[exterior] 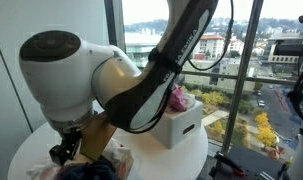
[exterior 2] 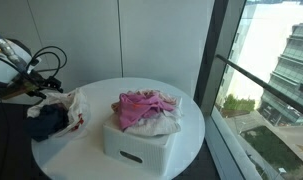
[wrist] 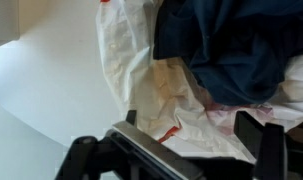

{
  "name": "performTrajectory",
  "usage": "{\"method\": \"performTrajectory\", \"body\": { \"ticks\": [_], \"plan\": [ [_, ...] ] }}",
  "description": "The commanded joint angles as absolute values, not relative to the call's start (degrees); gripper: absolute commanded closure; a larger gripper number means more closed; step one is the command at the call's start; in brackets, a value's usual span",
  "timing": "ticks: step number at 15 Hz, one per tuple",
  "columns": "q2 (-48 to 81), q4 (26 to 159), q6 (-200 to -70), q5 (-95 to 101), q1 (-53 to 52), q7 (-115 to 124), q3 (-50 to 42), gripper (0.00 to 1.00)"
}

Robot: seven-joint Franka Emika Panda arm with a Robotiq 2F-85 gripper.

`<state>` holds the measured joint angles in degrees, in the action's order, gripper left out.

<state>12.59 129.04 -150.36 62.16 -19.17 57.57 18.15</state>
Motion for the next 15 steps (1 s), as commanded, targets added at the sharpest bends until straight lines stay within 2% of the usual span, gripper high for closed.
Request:
{"method": "performTrajectory", "body": {
  "ticks": [1,8,15],
  "plan": [
    [19.4,122.5,-152.1,63.1,-19.4,54.4,18.1,0.00],
    [27.8,111.5,-152.6,56.3,-19.6,43.6,15.3,0.00],
    [29.3,114.0,-152.0,42.2,-21.2,32.2,13.8,0.00]
  ]
}}
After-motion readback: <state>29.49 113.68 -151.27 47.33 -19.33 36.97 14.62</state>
